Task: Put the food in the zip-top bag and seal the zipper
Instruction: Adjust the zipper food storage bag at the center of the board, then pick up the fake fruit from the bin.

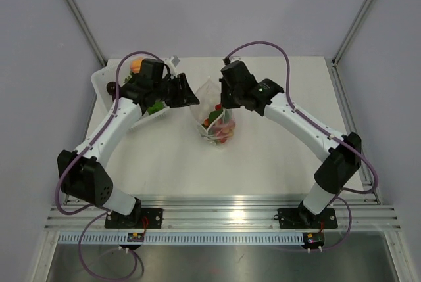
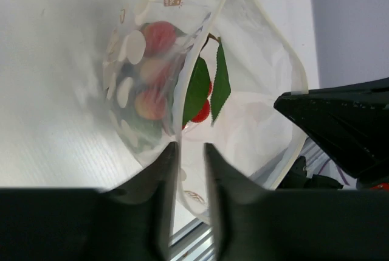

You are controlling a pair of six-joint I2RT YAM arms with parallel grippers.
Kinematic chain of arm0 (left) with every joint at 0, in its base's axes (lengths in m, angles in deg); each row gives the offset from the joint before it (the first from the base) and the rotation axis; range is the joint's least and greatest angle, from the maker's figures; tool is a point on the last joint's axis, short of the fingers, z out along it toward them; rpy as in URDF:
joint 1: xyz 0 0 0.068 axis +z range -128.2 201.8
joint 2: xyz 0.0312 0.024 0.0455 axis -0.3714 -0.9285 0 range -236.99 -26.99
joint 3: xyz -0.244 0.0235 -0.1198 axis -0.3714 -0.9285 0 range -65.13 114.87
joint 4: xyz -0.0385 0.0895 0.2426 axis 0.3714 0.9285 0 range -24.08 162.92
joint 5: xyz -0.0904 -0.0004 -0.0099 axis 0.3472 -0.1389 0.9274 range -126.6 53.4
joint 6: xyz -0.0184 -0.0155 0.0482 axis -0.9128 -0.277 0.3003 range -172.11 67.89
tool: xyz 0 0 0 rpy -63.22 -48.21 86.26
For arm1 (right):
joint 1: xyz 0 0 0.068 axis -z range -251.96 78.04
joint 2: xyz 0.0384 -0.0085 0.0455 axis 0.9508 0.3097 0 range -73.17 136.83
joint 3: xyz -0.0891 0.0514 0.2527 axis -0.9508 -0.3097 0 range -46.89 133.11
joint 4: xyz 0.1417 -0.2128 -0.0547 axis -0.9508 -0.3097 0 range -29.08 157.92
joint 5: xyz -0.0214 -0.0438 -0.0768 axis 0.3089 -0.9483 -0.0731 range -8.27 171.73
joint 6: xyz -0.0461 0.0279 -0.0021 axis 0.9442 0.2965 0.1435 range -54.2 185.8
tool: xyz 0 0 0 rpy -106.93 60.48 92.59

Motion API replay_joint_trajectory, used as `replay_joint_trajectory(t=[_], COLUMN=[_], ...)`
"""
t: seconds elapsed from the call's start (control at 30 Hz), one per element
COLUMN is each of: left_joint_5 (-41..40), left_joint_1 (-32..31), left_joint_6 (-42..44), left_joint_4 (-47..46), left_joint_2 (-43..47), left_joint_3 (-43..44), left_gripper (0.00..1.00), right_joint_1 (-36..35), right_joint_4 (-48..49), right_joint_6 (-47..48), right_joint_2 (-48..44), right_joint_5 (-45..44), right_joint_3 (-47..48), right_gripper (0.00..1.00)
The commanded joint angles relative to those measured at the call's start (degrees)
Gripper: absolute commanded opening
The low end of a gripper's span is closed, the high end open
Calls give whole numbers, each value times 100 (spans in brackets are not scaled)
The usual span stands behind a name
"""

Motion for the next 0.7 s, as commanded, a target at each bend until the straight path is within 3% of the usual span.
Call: replay_joint_trajectory(t=[0.0,0.07,0.13,0.3,0.43,0.67], left_joint_5=[-257,-688,-951,-1094,-1260,-3017], left_joint_1=[81,89,177,896,1888,2444], left_joint_6=[398,556,679,785,523,311], left_joint_4=[303,681,1005,1280,1762,2360], left_joint_2=[34,69,112,332,-44,-1309], left_joint_3=[460,690,1040,1350,1701,2527], left_gripper=[55,79,91,91,91,96], right_joint_1=[12,12,12,12,3,3], right_joint_4=[343,396,414,598,800,1055], right_joint_6=[-74,-48,-22,-4,5,31], right_joint_2=[113,104,139,218,201,122], right_joint_5=[241,258,311,600,821,1085], right_joint_3=[67,102,216,304,190,15], right_gripper=[0,0,0,0,0,0])
